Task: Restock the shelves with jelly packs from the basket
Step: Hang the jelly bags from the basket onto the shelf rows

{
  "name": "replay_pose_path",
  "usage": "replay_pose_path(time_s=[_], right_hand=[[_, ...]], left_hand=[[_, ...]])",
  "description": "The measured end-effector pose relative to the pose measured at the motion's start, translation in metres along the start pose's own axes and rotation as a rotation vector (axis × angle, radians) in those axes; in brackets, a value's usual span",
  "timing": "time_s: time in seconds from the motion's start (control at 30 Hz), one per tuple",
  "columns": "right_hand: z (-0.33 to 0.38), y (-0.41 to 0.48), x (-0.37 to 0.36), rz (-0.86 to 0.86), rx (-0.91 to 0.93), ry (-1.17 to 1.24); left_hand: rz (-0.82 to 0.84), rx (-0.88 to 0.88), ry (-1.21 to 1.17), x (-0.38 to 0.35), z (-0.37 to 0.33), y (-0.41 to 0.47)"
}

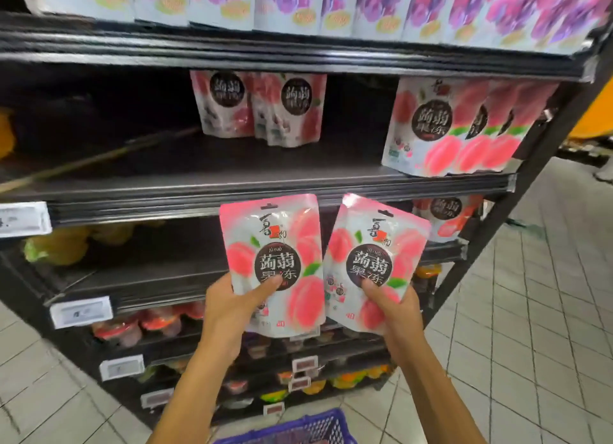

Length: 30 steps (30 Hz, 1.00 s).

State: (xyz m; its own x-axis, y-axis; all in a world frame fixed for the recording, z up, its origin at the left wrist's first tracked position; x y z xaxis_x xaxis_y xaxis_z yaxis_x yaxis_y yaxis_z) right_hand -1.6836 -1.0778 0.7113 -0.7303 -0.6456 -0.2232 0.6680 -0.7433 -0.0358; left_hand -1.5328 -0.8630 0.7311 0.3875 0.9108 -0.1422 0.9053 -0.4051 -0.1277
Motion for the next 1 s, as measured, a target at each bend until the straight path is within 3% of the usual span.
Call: replay_pose_path(time_s=[0.4,1.0], right_hand=[[0.113,0.068,0.019,-0.036,0.346,-0.2],[0.18,0.152,-0.015,-0.031,0.567,-0.185]], left_hand=[[-0.002,-0.178,0.007,-0.072,-0.074,0.031],[-0.035,-0.311,0.016,-0.123,-0.104,0.049]])
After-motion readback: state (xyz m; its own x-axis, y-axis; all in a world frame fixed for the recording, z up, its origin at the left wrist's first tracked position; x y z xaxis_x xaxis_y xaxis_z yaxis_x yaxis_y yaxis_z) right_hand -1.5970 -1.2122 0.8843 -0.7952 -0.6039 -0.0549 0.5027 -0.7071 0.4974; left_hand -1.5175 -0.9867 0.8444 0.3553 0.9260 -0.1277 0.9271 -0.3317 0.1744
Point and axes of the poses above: each hand's wrist, its own y-axis towards the middle knuckle, its own x-axis out of the back of the hand, z = x × y, the point moved 4 cm from there along y, towards the middle knuckle
